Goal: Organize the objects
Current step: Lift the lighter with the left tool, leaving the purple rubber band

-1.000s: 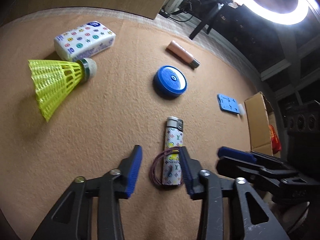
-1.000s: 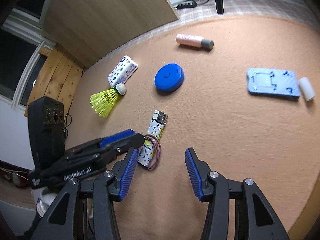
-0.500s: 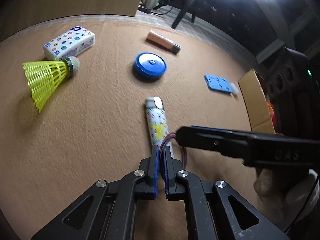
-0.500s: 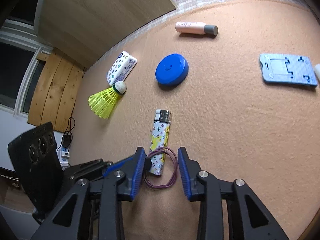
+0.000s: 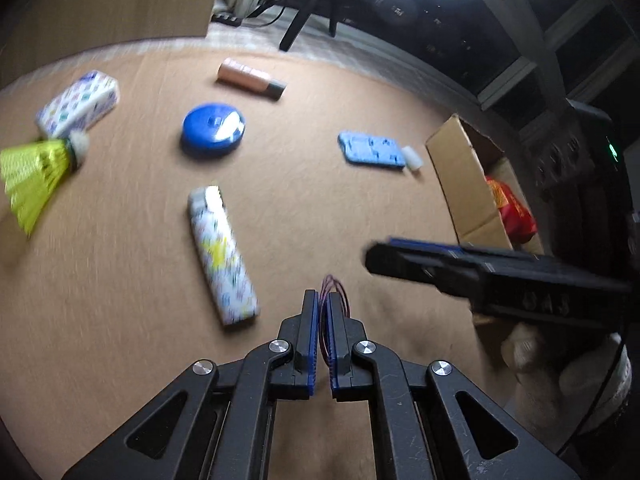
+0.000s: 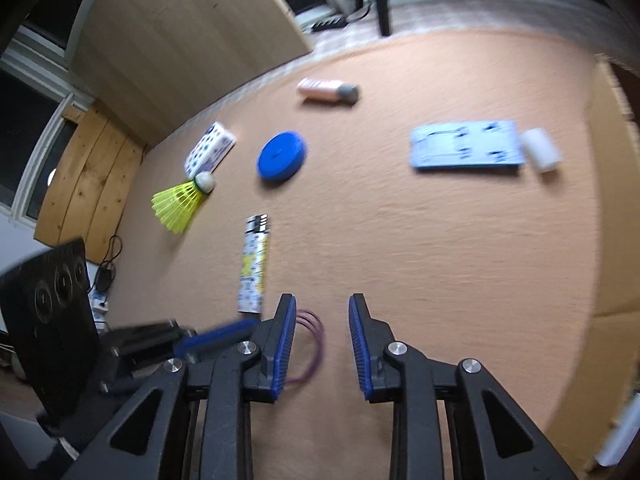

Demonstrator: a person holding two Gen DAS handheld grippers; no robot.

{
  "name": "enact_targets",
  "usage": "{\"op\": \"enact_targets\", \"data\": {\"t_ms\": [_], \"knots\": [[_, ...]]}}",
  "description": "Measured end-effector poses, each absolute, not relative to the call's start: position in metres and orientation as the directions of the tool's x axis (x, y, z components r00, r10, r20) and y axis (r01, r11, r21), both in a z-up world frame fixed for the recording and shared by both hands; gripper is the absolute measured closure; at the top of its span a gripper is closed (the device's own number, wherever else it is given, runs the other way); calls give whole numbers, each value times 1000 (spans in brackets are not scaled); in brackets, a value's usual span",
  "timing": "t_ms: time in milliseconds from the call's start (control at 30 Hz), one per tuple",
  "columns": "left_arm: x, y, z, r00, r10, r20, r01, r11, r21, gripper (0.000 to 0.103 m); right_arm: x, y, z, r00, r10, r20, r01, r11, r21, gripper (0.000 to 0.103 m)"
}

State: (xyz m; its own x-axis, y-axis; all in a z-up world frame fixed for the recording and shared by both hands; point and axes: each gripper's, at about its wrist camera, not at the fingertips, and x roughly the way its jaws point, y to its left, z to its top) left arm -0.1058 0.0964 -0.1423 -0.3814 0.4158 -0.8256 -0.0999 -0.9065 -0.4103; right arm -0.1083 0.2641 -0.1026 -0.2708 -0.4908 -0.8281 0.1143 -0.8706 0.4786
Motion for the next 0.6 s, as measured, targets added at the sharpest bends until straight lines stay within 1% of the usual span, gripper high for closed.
{"op": "enact_targets", "data": {"t_ms": [33, 67, 100, 167, 200, 300, 433, 567, 600], "knots": [[-112, 98, -142, -380, 410, -829, -108, -910, -400, 99, -107, 268, -101, -275, -490, -827, 112, -871, 479, 78], [-117, 98, -142, -379, 400, -834, -105, -914, -391, 96, -107, 271, -100, -279, -489, -826, 111, -871, 478, 78], [-122, 97, -142, -376, 386, -842, -98, -921, -378, 89, -106, 273, -99, -284, -485, -827, 112, -874, 473, 78], [-130, 91, -142, -379, 353, -855, -68, -933, -355, 45, -104, 272, -99, -277, -483, -831, 124, -875, 467, 74], [-132, 86, -141, -400, 336, -853, -52, -937, -345, 40, -104, 271, -99, -269, -483, -833, 132, -875, 465, 70], [-138, 71, -138, -429, 274, -861, -12, -955, -298, 39, -100, 260, -102, -265, -456, -850, 173, -889, 423, 65], [-148, 58, -149, -401, 191, -896, 36, -974, -224, 41, -97, 242, -110, -262, -397, -879, 222, -912, 346, 65], [-154, 59, -158, -372, 179, -911, 25, -979, -203, 48, -98, 229, -114, -276, -349, -896, 259, -924, 280, 65], [-155, 60, -161, -366, 177, -914, 18, -980, -197, 48, -98, 226, -114, -280, -335, -899, 269, -927, 262, 65]]}}
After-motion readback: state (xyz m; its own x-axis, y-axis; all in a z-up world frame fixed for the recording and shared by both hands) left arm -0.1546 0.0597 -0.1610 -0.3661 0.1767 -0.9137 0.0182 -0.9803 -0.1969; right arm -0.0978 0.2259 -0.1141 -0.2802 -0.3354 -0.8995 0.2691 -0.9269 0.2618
